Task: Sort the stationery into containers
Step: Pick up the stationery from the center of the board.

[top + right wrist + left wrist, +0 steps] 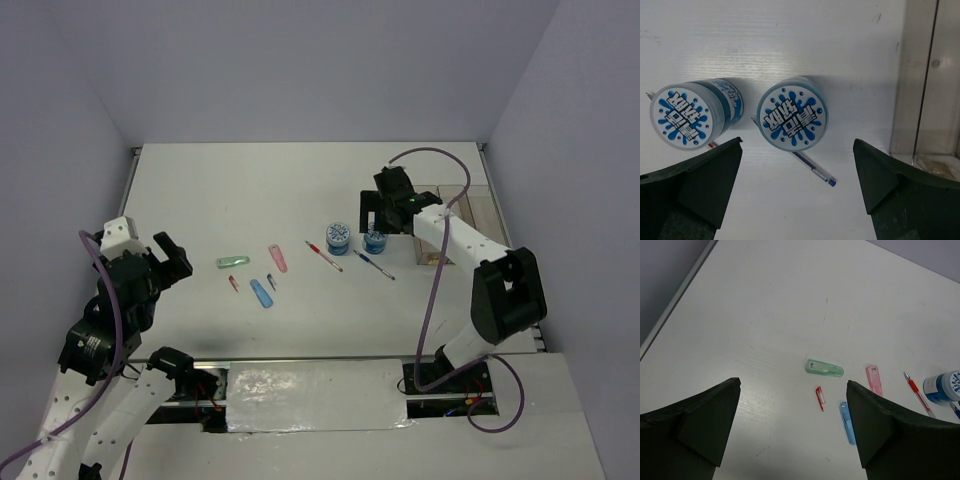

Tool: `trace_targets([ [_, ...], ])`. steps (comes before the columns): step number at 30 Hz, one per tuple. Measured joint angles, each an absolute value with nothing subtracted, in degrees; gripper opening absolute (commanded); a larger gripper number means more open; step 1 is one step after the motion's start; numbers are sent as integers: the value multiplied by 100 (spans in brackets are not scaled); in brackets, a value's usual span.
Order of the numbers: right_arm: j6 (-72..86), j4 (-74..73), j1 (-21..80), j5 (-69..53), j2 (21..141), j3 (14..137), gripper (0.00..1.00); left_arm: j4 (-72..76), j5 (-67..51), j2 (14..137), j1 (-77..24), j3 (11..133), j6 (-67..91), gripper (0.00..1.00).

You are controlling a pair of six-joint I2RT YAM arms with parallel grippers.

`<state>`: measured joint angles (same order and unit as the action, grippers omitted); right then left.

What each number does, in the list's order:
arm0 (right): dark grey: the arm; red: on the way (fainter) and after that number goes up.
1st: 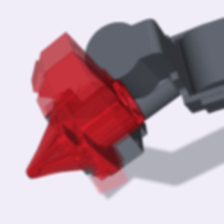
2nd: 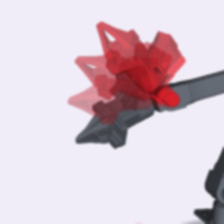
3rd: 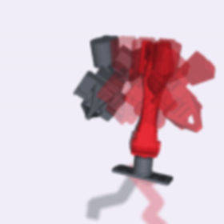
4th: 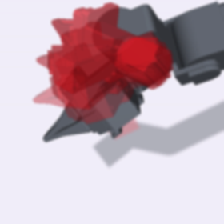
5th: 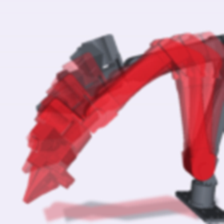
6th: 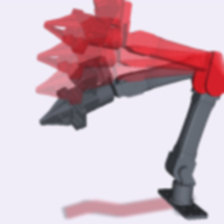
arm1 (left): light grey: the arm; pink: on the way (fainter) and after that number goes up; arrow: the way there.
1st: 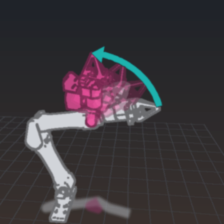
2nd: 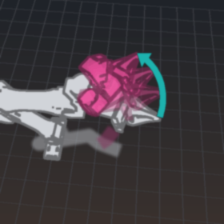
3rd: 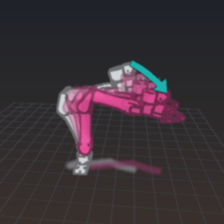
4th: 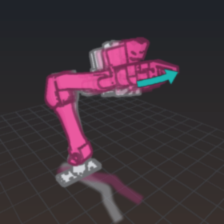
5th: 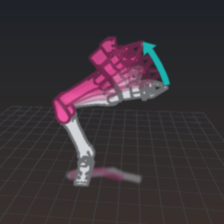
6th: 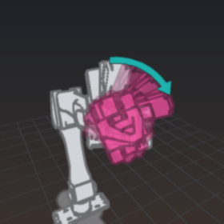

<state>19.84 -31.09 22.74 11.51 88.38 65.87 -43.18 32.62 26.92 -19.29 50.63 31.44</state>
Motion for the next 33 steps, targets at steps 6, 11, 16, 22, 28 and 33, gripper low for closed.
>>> trace_targets([
  [6, 1844, -2971, 2274, 1203, 9456, 6849, 100, -4294, 3186, 2692, -1929, 5057, 3133, 99],
  [11, 1796, -2853, 2272, 1260, 9813, 6906, 96, -4270, 3153, 2692, -1929, 5054, 3124, 99],
  [16, 1752, -2689, 2261, 1175, 9922, 6901, 70, -4235, 3116, 2692, -1929, 5050, 3122, 99],
  [22, 1730, -2598, 2252, 1085, 9937, 6897, 36, -4235, 3103, 2692, -1929, 5048, 3120, 99],
  [28, 1734, -2617, 2241, 1127, 9937, 6901, 0, -4235, 3094, 2692, -1929, 5048, 3118, 99],
  [33, 1728, -2814, 2167, 1221, 9907, 7118, 0, -4235, 3074, 2694, -1929, 5048, 3022, 99],
])
